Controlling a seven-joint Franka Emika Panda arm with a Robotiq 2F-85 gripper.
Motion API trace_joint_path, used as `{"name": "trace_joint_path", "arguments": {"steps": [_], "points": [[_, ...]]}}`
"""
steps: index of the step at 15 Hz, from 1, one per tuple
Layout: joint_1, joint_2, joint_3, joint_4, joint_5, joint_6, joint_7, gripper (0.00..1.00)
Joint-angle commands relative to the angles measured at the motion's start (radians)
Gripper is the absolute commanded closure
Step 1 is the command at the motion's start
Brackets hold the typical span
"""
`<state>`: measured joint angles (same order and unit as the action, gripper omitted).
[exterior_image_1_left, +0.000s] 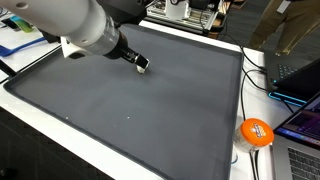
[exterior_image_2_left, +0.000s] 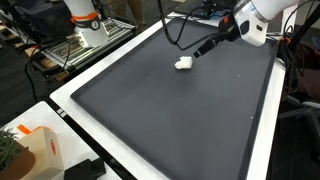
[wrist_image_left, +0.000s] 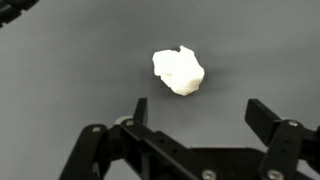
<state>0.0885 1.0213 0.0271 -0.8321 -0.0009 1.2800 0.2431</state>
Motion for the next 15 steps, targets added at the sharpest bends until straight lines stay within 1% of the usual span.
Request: {"name": "trace_joint_path", "arguments": {"steps": [1, 6, 11, 13, 15], "points": [[0.002, 0.085, 0.002, 0.109, 0.016, -0.031, 0.038, 0.00], [0.011, 0.132, 0.004, 0.168, 0.013, -0.048, 0.065, 0.00], [0.026, 0.134, 0.003, 0.187, 0.011, -0.079, 0.094, 0.00], [0.025, 0.123, 0.004, 0.175, 0.011, -0.069, 0.097, 0.00], [0.017, 0.101, 0.008, 0.147, 0.014, -0.014, 0.081, 0.00]]}}
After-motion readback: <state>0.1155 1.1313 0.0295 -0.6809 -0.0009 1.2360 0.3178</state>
